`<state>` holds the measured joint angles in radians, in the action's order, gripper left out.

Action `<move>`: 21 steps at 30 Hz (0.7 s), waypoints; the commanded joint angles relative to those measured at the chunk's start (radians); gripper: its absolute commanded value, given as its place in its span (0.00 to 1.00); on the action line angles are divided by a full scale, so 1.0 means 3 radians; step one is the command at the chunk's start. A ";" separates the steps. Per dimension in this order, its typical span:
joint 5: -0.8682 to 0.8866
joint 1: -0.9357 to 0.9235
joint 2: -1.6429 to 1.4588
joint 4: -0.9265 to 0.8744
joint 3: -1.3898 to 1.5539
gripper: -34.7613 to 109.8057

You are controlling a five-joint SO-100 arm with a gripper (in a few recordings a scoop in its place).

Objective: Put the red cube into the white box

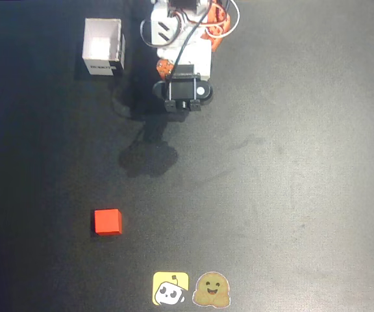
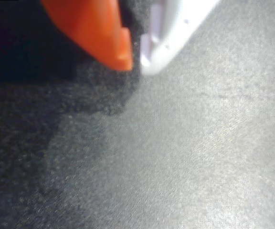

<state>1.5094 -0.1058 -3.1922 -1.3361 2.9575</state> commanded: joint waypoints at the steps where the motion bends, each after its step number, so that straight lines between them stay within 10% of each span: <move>1: 0.0020 -0.0026 -0.0010 -0.0005 -0.0010 0.24; 21: 0.0020 -0.0026 -0.0010 -0.0005 -0.0010 0.24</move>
<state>1.5094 -0.1089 -3.1922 -1.3361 2.9575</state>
